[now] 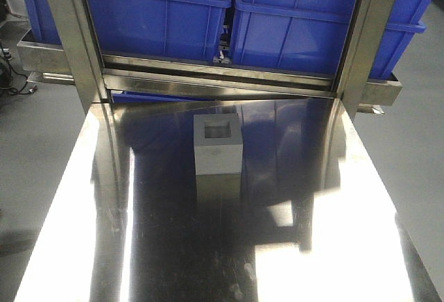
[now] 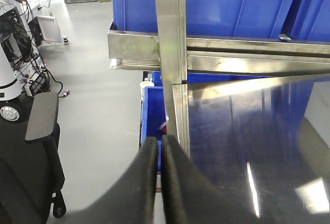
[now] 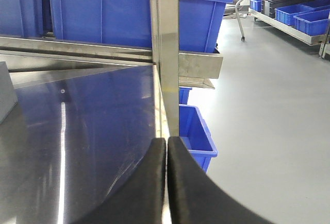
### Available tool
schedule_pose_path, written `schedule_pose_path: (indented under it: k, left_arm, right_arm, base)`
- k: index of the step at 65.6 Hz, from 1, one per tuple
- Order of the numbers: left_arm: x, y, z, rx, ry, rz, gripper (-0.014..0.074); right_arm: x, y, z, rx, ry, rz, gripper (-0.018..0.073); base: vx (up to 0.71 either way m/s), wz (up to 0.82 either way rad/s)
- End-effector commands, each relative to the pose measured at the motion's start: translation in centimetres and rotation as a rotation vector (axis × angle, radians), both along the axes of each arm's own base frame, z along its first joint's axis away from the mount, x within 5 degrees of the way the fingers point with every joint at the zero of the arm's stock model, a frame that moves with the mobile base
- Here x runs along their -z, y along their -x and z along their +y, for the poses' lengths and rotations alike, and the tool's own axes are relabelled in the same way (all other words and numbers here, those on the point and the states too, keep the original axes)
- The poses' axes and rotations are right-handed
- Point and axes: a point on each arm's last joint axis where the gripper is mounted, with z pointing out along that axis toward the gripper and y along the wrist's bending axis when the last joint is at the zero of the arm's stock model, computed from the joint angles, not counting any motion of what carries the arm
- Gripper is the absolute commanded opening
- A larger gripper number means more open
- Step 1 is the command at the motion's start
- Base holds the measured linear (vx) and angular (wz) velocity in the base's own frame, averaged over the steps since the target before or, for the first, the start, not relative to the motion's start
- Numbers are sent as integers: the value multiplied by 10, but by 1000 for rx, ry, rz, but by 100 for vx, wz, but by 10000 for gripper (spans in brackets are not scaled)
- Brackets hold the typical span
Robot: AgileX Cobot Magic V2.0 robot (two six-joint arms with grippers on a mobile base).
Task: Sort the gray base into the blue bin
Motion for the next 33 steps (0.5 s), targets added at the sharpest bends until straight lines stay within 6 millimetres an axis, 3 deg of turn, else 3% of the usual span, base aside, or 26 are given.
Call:
schedule_pose_path:
  k: [1,16,20,24,33]
  left_arm:
    - [-16,-2,-1,10,-1,-87,127]
    - [-16,-3,-1,10,1,-90,593]
    - [-16,-2,-1,10,1,-84,683]
    - [-16,-2,-1,10,1,-83,735]
    - [-15,-2,-1,9,1,-80,715]
  right_arm:
    - [-6,-1,0,1,21,-69,-5]
    - [-6,-1,0,1,21,-69,-5]
    - [-6,-1,0,1,21,-69,-5]
    - [-6,-1,0,1,21,-69,-5]
    - [-6,-1,0,1,21,-69,-5]
  base:
    - [0,0]
    - [0,0]
    - [0,0]
    - [0,0]
    - [0,0]
